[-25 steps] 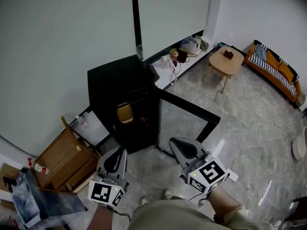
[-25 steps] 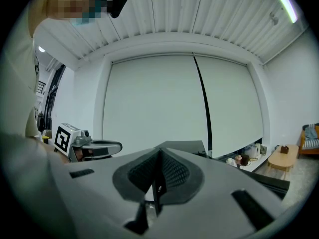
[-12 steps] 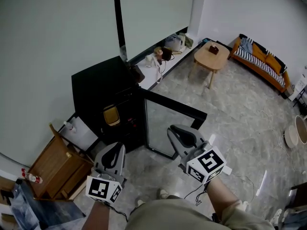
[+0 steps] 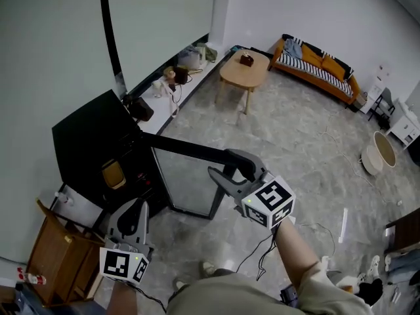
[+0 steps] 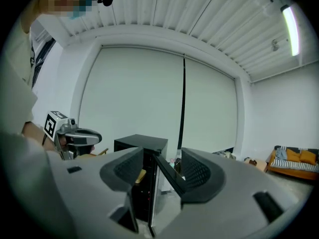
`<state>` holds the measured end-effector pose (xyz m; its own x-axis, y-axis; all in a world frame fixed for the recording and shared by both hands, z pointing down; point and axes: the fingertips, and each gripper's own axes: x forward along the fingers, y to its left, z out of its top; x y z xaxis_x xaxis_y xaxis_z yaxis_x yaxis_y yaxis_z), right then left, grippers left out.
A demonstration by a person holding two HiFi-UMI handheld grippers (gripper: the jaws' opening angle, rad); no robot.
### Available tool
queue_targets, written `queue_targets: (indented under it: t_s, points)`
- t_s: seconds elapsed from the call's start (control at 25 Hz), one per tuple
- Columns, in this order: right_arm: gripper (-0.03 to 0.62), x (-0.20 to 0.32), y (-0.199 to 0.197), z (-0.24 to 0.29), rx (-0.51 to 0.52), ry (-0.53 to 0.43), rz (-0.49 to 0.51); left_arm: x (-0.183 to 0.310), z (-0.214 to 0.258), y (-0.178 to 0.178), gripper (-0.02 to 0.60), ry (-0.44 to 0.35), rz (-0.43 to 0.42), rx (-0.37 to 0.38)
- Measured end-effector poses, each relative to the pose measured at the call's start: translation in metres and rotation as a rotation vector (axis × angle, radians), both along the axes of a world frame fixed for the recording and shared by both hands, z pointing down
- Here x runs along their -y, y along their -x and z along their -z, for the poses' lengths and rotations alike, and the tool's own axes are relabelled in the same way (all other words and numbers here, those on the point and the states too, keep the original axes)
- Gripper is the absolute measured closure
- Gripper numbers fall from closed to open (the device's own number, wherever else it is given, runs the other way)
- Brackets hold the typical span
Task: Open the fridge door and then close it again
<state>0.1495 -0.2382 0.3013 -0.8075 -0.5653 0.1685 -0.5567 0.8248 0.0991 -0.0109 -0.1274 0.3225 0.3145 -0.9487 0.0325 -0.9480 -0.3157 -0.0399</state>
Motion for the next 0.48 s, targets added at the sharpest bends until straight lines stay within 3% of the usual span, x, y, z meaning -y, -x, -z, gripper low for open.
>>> queue_targets:
  t_s: [0.28, 0.48]
  points:
    - [0.351, 0.043, -0.044, -0.033, -0.068, 0.048, -0.065, 0.027, -0.010, -0.025, 0.555, 0.013, -0.038, -0.002]
    - [0.339, 0.068, -0.055, -0.058, -0.092, 0.102, -0.067, 0.049, -0.019, -0.042, 0.555, 0.038, -0.063, -0.009]
